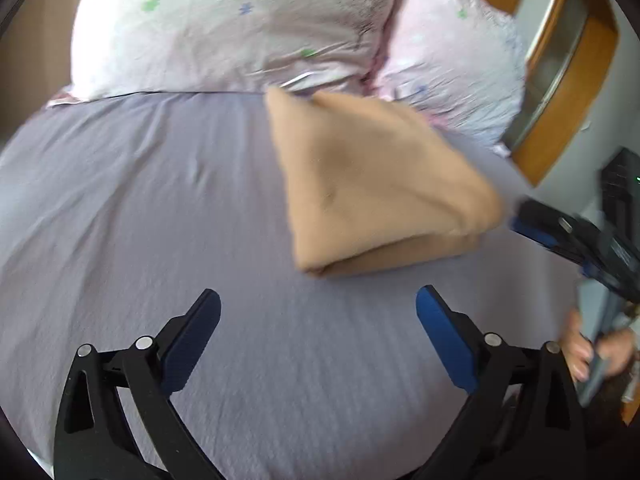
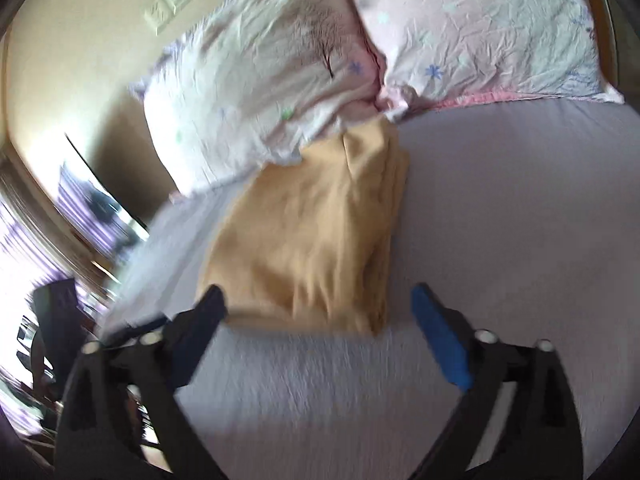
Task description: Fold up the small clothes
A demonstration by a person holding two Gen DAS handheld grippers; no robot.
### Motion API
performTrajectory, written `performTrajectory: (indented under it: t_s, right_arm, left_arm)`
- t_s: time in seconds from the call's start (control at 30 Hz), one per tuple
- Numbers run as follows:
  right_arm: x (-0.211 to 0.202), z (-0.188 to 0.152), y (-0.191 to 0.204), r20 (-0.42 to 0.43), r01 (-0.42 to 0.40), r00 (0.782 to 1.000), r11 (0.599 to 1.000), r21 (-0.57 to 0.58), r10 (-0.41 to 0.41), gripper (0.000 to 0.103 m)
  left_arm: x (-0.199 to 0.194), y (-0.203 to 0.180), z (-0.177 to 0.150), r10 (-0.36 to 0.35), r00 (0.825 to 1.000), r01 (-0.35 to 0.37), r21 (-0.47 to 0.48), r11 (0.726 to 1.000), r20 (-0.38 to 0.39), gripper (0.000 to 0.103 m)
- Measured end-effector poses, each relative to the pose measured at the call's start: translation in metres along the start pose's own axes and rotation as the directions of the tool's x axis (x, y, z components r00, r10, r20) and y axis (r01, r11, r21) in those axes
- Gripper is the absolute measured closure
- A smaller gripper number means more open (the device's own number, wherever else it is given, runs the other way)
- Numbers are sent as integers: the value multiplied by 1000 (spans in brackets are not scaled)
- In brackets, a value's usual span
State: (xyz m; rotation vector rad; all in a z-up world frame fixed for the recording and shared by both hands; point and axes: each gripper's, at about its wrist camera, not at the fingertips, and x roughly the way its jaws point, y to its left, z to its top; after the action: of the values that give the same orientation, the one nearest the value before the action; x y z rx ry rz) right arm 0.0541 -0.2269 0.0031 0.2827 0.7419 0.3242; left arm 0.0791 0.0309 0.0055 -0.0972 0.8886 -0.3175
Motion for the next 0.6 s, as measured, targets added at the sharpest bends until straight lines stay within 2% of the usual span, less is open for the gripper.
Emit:
performTrajectory:
  t_s: [0.07, 0.13, 0.3, 0.6]
  right_arm:
    - [-3, -14, 11, -7, 96, 995, 994, -46, -96, 2]
    - [3, -26, 18, -27, 158, 987, 984, -78, -161, 2]
    - [28, -39, 19, -69, 232, 968, 967, -109, -240, 2]
    - [46, -52, 27, -81, 305, 943, 935, -180, -323, 2]
  left_arm:
    - [4, -5, -5, 64, 998, -64, 20, 998, -10, 1]
    - [11, -5, -6, 65, 997, -65, 19, 998, -33, 1]
    - [27, -8, -10, 113, 990, -111, 36, 993, -85, 1]
    - [35, -18, -14, 215, 972, -206, 103, 973, -90, 1]
